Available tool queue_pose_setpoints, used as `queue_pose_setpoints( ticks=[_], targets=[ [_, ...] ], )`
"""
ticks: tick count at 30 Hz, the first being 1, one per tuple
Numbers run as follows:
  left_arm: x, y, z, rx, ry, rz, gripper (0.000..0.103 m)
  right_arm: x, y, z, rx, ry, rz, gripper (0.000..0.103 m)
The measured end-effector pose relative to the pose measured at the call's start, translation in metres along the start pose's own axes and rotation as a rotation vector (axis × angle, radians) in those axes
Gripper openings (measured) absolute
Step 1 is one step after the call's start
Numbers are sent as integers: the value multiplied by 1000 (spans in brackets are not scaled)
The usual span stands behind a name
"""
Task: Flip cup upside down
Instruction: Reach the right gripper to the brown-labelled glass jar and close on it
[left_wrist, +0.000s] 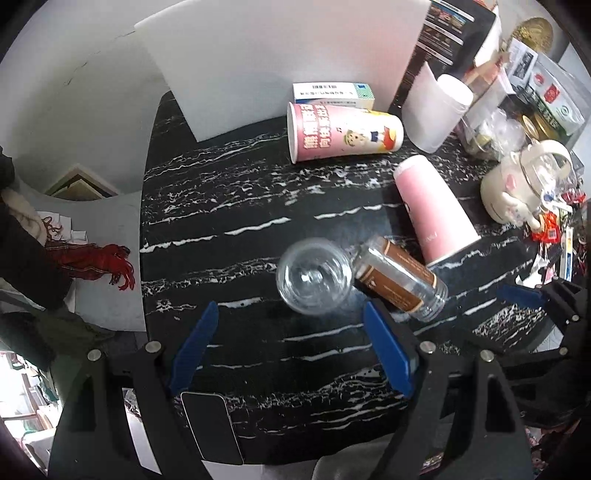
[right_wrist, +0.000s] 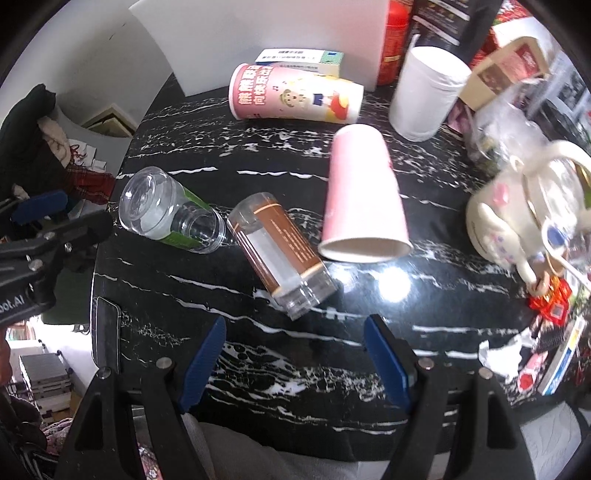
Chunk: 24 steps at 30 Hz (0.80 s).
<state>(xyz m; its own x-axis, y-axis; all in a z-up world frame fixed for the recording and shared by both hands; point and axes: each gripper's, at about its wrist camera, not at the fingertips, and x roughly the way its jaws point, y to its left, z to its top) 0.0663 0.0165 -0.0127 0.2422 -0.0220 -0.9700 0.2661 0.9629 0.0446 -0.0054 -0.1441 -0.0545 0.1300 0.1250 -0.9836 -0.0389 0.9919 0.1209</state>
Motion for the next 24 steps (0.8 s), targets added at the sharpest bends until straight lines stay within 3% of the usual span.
queue_pose_setpoints(
  ticks=[24],
  targets=[
    [44, 31, 59, -76, 3, -16, 80, 67, 26, 61, -227, 61, -9, 78]
  ],
)
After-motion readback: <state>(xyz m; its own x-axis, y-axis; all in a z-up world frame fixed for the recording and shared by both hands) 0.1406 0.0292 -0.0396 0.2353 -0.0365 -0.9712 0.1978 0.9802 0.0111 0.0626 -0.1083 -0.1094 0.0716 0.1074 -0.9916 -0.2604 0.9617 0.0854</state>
